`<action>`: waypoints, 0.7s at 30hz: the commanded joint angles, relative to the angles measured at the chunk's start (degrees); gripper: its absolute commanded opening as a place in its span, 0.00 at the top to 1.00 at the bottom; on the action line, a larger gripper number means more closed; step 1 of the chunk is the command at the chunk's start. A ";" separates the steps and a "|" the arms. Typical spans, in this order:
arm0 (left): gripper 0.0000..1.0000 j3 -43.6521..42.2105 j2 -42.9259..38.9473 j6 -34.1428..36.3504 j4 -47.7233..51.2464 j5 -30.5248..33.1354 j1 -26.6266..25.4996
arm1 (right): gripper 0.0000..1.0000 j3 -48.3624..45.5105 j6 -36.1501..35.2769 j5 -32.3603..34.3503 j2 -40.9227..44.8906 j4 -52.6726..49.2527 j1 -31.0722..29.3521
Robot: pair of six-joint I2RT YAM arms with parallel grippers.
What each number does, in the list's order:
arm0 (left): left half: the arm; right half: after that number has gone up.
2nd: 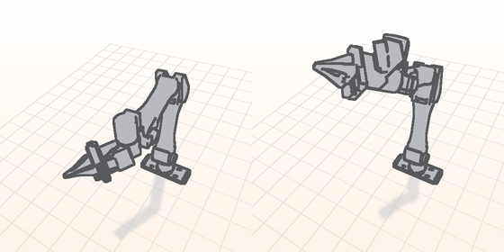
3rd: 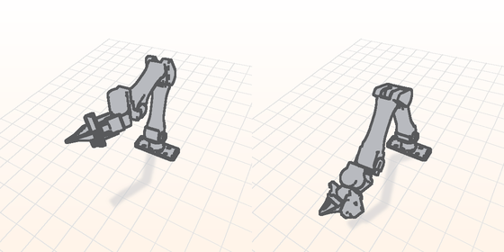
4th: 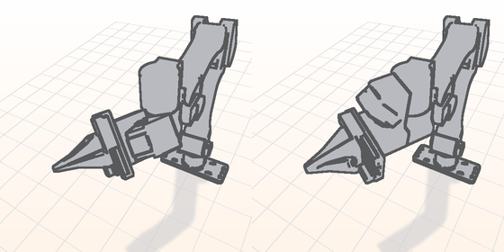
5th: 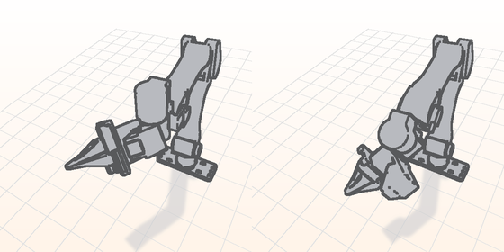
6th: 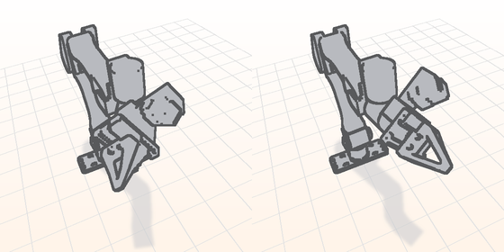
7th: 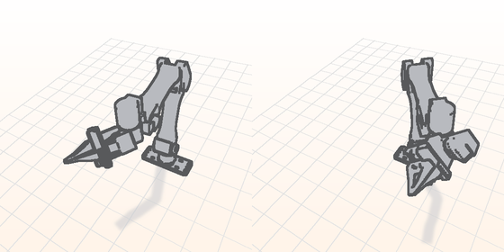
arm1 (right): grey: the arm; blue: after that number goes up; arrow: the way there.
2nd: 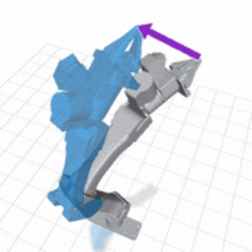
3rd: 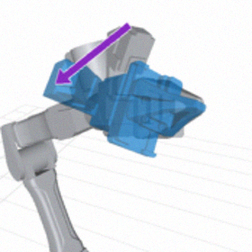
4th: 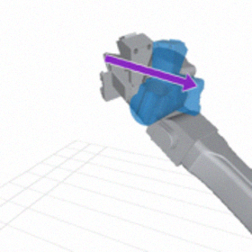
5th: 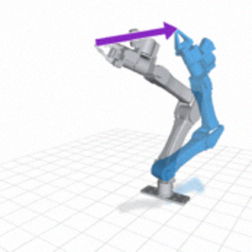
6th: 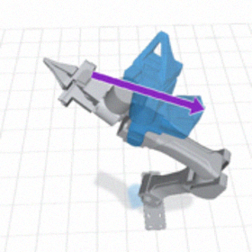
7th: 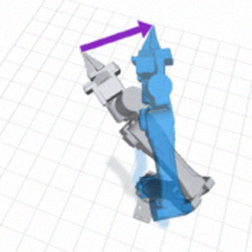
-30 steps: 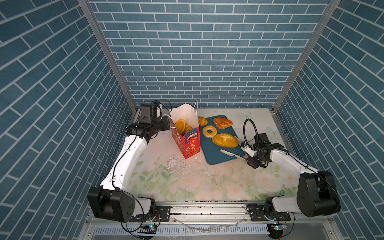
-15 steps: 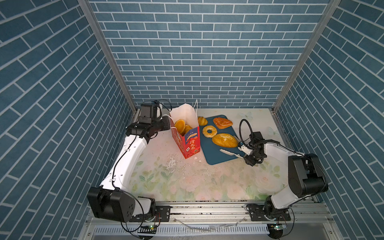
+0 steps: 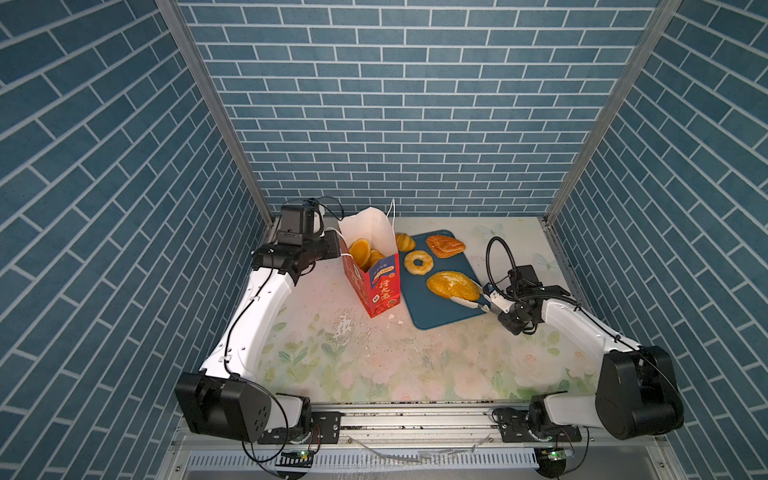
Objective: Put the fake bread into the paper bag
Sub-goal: 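Spread the tongs wide around the sesame-crusted bun near the tray edge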
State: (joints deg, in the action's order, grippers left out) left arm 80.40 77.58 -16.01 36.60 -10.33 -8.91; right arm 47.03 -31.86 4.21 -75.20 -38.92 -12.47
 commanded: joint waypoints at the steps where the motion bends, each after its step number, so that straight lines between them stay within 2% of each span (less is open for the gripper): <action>1: 0.86 1.07 0.52 1.00 0.67 -0.19 0.03 | 0.65 -1.06 2.16 2.65 3.27 -4.27 -0.12; 9: 0.86 1.53 2.04 1.86 0.41 -0.89 0.73 | 0.65 -0.09 3.78 2.25 9.25 -5.69 1.19; 21: 0.86 2.73 2.97 1.75 1.32 0.13 1.19 | 0.72 1.03 3.74 -5.17 5.78 -2.23 1.22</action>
State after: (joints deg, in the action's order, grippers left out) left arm 81.54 80.68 -14.70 36.62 -10.46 -8.08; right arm 46.87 -29.32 2.15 -70.00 -43.40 -11.33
